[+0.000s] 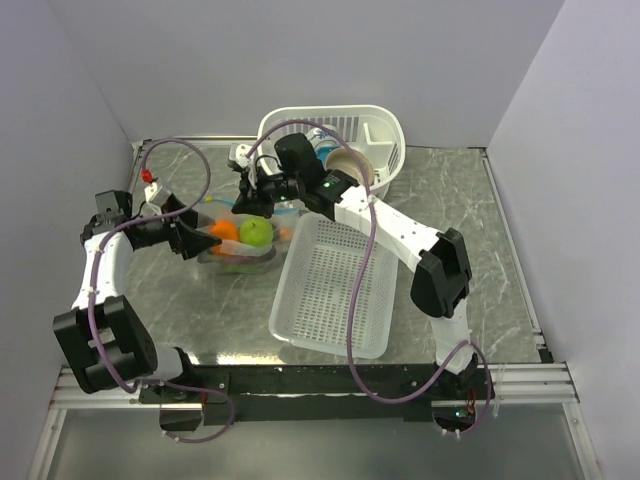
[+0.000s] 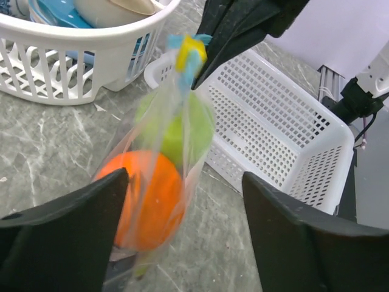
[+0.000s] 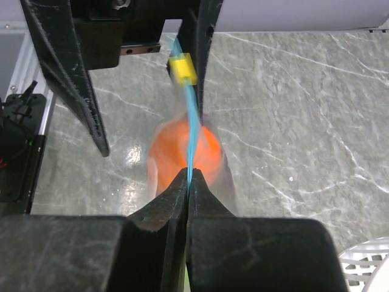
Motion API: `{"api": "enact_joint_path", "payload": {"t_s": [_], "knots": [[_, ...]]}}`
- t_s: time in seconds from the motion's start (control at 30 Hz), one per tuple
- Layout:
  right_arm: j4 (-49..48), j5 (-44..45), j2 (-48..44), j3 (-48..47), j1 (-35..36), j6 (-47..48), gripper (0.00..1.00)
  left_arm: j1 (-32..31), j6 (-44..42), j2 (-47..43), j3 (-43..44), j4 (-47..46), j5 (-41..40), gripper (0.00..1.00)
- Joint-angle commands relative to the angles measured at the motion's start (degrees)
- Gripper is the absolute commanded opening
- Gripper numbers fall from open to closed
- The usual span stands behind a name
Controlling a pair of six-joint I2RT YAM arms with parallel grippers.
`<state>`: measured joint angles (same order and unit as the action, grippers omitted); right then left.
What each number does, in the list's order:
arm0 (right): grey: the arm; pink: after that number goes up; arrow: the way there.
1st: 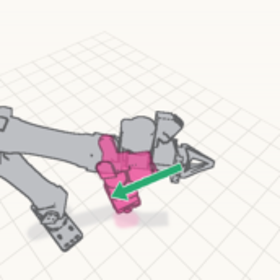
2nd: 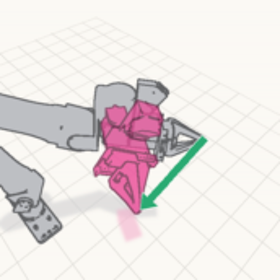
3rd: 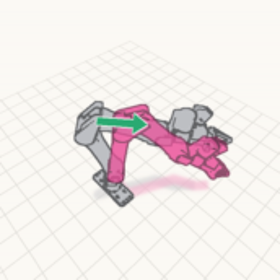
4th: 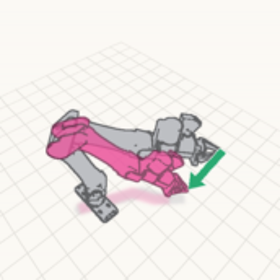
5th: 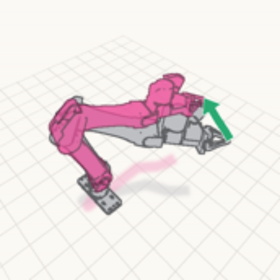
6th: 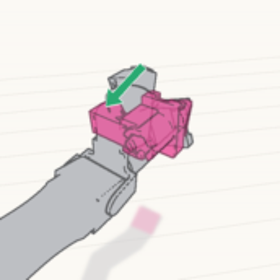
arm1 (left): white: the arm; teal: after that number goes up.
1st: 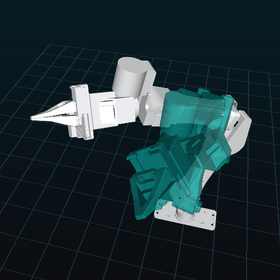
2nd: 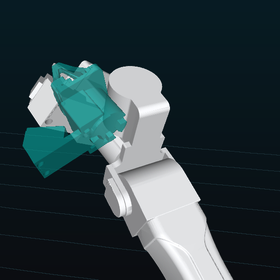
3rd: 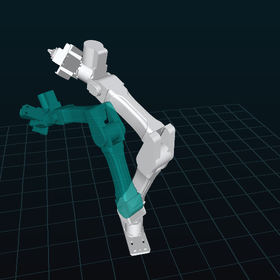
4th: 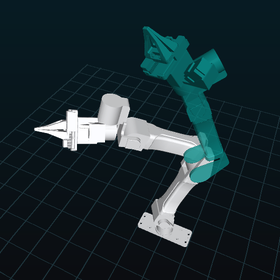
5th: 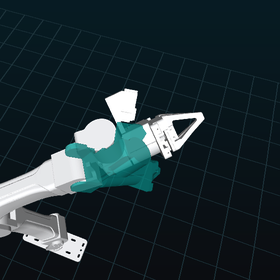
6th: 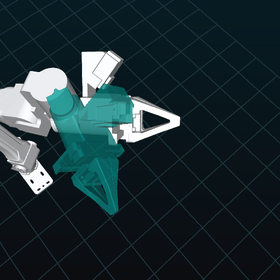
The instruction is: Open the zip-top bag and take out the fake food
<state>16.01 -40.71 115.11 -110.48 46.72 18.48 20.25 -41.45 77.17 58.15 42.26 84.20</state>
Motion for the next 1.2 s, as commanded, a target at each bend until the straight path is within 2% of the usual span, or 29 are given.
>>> {"api": "enact_joint_path", "payload": {"t_s": [0.0,0.13,0.27,0.37,0.4,0.47,0.6,0.77,0.83,0.87,0.9,0.93,1.03,1.17], "knots": [[-4.8,-3.1,-4.1,-1.0,-0.1,-1.7,0.00,-0.6,-4.4,-1.1,3.9,2.1,12.9,0.77],[-4.6,-4.3,-3.5,-1.3,-0.1,-2.3,0.00,-1.2,-13.1,2.5,8.4,13.0,12.9,0.78],[-4.5,-4.3,-3.7,-1.1,-0.1,-2.5,0.00,-2.1,-18.0,4.7,10.2,16.9,12.9,0.75],[-4.3,-4.6,-3.6,-0.7,-0.1,-2.4,0.00,-2.1,-18.8,5.7,11.3,17.0,12.9,0.64],[-4.1,-4.7,-3.4,-0.7,-0.1,-2.5,0.00,-2.3,-18.7,5.7,11.8,16.8,12.9,0.55],[-4.1,-5.0,-3.2,-0.6,-0.1,-2.7,0.00,-2.2,-16.1,5.5,12.2,15.0,12.9,0.49],[-4.1,-5.7,-2.5,-0.8,-0.1,-3.2,0.00,-2.2,-17.5,4.1,13.8,16.8,12.9,0.58],[-4.2,-5.6,-2.4,-1.1,-0.1,-3.3,0.00,-2.2,-15.9,2.6,13.7,14.6,12.9,0.58],[-4.1,-5.4,-2.5,-1.1,-0.1,-3.2,0.00,-2.2,-15.8,2.2,13.3,13.6,12.9,0.52],[-4.1,-5.5,-2.4,-1.2,-0.1,-3.2,0.00,-2.2,-14.9,2.0,13.1,12.5,12.8,0.27],[-3.8,-5.5,-2.4,-1.3,-0.1,-3.0,0.00,-2.1,-14.2,1.5,12.7,11.1,12.8,0.11],[-3.8,-5.4,-2.6,-1.2,-0.1,-3.0,0.00,-2.1,-13.5,1.1,12.4,8.3,12.8,0.01],[-3.3,-5.3,-2.4,-1.2,-0.1,-2.7,0.00,-1.8,-8.7,0.0,11.4,3.5,12.9,0.01],[-3.4,-5.0,-2.3,-0.8,-0.1,-2.6,0.00,-1.8,-7.1,-0.6,13.1,4.1,12.9,0.02]]}}
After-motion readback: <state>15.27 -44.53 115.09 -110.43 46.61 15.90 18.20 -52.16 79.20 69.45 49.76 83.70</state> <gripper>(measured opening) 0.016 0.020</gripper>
